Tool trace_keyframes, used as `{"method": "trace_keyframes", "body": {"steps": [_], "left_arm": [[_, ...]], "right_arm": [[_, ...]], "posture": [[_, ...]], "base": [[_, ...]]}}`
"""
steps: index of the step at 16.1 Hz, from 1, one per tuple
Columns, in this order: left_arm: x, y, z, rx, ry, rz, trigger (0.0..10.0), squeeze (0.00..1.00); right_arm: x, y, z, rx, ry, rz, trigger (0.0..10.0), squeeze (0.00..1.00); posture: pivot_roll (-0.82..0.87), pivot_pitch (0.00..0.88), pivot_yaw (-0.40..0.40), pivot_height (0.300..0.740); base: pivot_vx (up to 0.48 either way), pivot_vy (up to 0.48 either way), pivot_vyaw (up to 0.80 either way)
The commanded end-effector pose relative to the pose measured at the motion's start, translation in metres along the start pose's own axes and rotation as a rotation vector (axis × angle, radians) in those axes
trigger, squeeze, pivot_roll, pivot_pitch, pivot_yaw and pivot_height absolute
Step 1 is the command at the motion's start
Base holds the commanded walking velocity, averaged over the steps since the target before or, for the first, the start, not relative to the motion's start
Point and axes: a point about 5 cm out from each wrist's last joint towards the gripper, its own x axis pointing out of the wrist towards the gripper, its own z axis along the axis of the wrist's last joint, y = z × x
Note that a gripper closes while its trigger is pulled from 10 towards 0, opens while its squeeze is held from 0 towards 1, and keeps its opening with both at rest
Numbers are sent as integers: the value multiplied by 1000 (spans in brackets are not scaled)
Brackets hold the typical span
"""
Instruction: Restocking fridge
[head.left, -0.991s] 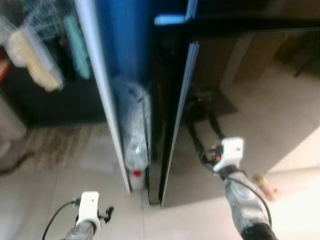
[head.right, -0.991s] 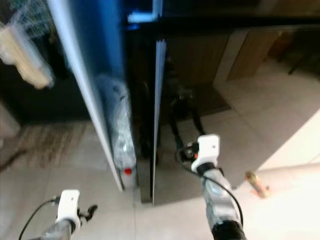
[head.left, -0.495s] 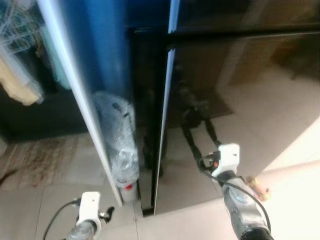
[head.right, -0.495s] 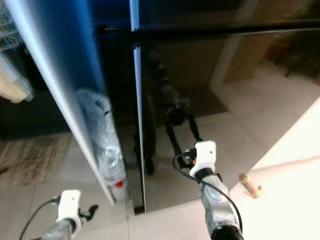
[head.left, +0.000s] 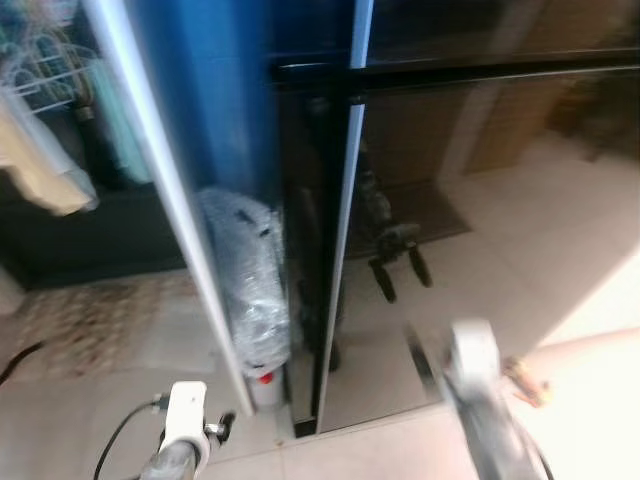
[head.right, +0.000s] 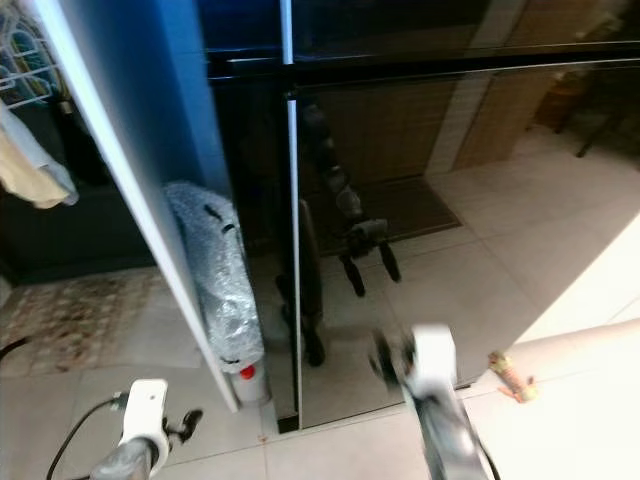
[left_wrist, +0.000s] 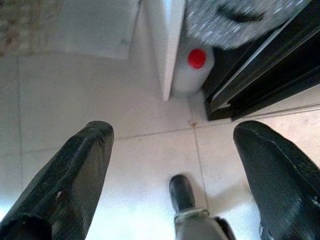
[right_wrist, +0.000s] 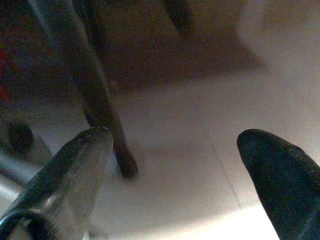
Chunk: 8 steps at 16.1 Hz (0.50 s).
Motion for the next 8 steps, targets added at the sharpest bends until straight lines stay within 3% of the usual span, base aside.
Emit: {"method": "trace_keyframes", "body": {"steps": [1, 4, 7, 8], "left_arm": [[-1, 2, -4, -3, 17, 9, 10000, 0], [-2, 3, -7, 8, 36, 12, 10000, 0], [-4, 7, -17, -11, 104, 30, 10000, 0], [-5, 9, -21, 11, 131, 31, 10000, 0]], "right_arm": [[-5, -4, -8, 21, 14, -25, 10000, 0], [-27, -15, -53, 21, 214, -106, 10000, 0], [-59, -15, -104, 137, 502, -182, 10000, 0], [-60, -14, -105, 143, 509, -182, 10000, 0]], "posture": [[-178, 55, 0, 740], [-187, 53, 7, 740], [-172, 35, 14, 740], [-160, 27, 18, 740]], "base": [[0, 0, 0], [0, 0, 0], [0, 0, 0], [0, 0, 0]]}}
